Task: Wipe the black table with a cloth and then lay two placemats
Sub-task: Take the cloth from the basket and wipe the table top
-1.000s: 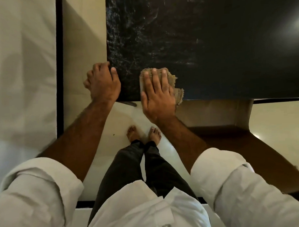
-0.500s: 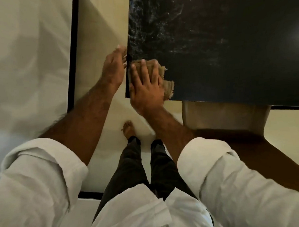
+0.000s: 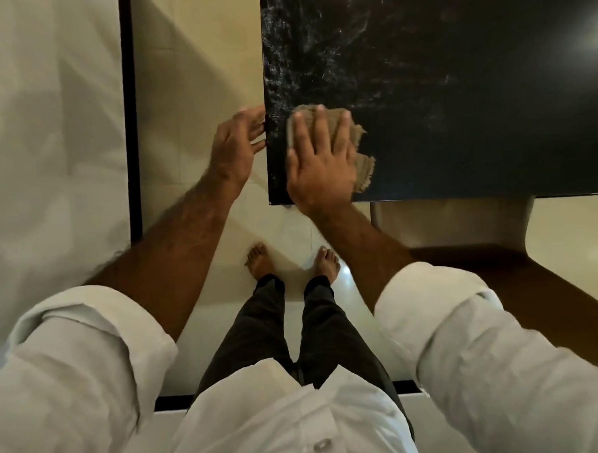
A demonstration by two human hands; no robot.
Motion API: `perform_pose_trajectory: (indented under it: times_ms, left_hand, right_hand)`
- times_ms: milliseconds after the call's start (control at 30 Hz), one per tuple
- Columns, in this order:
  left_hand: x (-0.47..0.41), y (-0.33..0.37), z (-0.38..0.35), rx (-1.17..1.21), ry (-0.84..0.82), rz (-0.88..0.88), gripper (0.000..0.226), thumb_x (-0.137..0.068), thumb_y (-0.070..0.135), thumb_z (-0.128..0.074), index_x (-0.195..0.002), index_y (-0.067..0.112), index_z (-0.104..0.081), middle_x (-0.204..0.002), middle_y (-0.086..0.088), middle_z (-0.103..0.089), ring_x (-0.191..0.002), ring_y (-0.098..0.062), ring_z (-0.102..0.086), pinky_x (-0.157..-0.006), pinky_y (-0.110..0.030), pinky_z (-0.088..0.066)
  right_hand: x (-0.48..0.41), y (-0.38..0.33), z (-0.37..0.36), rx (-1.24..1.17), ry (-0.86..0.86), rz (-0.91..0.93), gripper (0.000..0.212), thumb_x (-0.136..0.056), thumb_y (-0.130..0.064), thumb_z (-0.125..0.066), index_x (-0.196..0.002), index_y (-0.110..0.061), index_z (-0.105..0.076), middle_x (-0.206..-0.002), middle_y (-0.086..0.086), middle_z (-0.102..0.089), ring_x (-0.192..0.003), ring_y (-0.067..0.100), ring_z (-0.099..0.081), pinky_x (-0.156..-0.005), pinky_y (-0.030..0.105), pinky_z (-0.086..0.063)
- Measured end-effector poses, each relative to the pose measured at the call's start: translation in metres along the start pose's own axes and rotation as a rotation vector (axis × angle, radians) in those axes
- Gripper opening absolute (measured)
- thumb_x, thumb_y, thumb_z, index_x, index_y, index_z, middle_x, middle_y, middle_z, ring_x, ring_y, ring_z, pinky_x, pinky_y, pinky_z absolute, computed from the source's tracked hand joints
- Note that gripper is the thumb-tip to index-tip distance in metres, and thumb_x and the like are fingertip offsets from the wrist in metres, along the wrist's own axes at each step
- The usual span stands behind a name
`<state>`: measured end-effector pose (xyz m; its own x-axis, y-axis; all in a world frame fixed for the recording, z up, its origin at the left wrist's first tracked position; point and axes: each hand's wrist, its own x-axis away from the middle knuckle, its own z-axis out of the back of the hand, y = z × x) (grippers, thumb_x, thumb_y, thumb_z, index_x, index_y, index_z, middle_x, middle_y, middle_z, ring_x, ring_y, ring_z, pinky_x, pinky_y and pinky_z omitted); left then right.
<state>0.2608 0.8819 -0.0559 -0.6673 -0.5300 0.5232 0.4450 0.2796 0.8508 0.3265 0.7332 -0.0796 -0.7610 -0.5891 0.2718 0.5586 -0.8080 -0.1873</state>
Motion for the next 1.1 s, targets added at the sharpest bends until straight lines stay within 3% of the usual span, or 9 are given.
perform_pose_trajectory:
  times_ms: [100,200,300,400,533,700,800,967,1100]
  left_hand:
    - [-0.004,-0.003,0.006,-0.025,-0.011,0.018,0.056,-0.119,0.035,-0.026,-0.153,0.008,-0.063,-0.137,0.003,-0.073,-0.124,-0.002,-0.07,-0.099,-0.019,-0.058]
    - [-0.008,-0.001,0.009,-0.089,-0.046,-0.014,0.061,-0.117,0.038,-0.024,-0.158,0.008,-0.058,-0.157,-0.007,-0.065,-0.142,-0.015,-0.063,-0.106,-0.016,-0.053]
    - [-0.013,-0.001,0.008,-0.128,-0.032,-0.055,0.061,-0.117,0.036,-0.024,-0.157,0.005,-0.059,-0.157,-0.011,-0.064,-0.141,-0.016,-0.064,-0.1,-0.006,-0.05]
    - [-0.015,-0.001,0.008,-0.115,-0.007,-0.054,0.07,-0.107,0.047,-0.028,-0.153,0.007,-0.062,-0.152,-0.008,-0.068,-0.136,-0.014,-0.067,-0.111,-0.021,-0.053]
    - [-0.015,-0.007,0.002,-0.087,0.057,-0.043,0.069,-0.106,0.048,-0.029,-0.152,0.01,-0.064,-0.151,-0.005,-0.069,-0.138,-0.015,-0.066,-0.121,-0.035,-0.05]
    - [-0.012,-0.014,-0.016,-0.49,0.045,-0.243,0.07,-0.117,0.049,-0.025,-0.176,0.012,-0.025,-0.185,-0.008,-0.02,-0.171,-0.018,-0.016,-0.139,-0.033,-0.009]
    - [-0.014,-0.015,-0.025,-0.739,-0.039,-0.405,0.077,-0.117,0.055,-0.024,-0.178,0.009,-0.01,-0.187,-0.01,-0.001,-0.173,-0.024,0.001,-0.14,-0.043,-0.001]
    - [-0.022,-0.013,-0.041,-0.944,-0.006,-0.465,0.094,-0.113,0.065,-0.029,-0.176,0.003,0.002,-0.185,-0.016,0.012,-0.173,-0.029,0.007,-0.138,-0.037,0.004]
    - [-0.026,-0.017,-0.05,-0.939,0.054,-0.356,0.104,-0.109,0.067,-0.044,-0.175,0.005,0.007,-0.185,-0.016,0.013,-0.173,-0.031,0.005,-0.138,-0.043,-0.002]
  right_hand:
    - [0.026,-0.03,-0.014,-0.007,-0.003,0.105,0.067,-0.115,-0.059,-0.02,-0.177,-0.036,-0.01,-0.186,0.003,0.0,-0.169,0.045,0.009,-0.135,0.065,-0.008]
    - [0.067,-0.031,-0.025,-0.037,-0.008,0.159,0.067,-0.115,-0.059,-0.03,-0.177,-0.035,-0.018,-0.186,0.003,-0.006,-0.17,0.044,0.003,-0.132,0.064,-0.023]
    - [0.09,-0.005,-0.026,-0.025,-0.038,0.142,0.069,-0.116,-0.059,-0.032,-0.177,-0.037,-0.01,-0.186,0.002,-0.001,-0.17,0.042,0.004,-0.133,0.067,-0.018]
    - [0.074,0.041,-0.012,-0.026,-0.04,-0.056,0.069,-0.116,-0.059,-0.022,-0.177,-0.036,0.002,-0.186,0.002,0.009,-0.17,0.042,0.011,-0.135,0.069,-0.009]
    - [0.018,0.071,0.01,-0.075,0.017,-0.267,0.069,-0.115,-0.06,-0.019,-0.177,-0.035,-0.002,-0.186,0.004,0.004,-0.169,0.045,0.008,-0.133,0.071,-0.014]
    - [-0.007,0.009,0.005,-0.025,-0.008,-0.093,0.07,-0.114,-0.061,-0.019,-0.177,-0.035,-0.002,-0.186,0.005,0.007,-0.168,0.047,0.012,-0.133,0.069,-0.011]
    - [0.027,-0.01,-0.002,-0.052,-0.034,0.025,0.075,-0.114,-0.064,-0.024,-0.177,-0.035,0.003,-0.186,0.004,0.009,-0.168,0.044,0.017,-0.135,0.066,-0.009]
    - [0.049,0.058,0.001,-0.05,0.033,-0.253,0.07,-0.115,-0.06,-0.023,-0.177,-0.036,0.0,-0.186,0.003,0.01,-0.169,0.043,0.013,-0.135,0.064,-0.003]
    - [-0.004,0.128,0.027,-0.066,0.091,-0.441,0.07,-0.113,-0.06,-0.02,-0.177,-0.032,-0.008,-0.186,0.008,-0.002,-0.169,0.048,0.002,-0.134,0.069,-0.014]
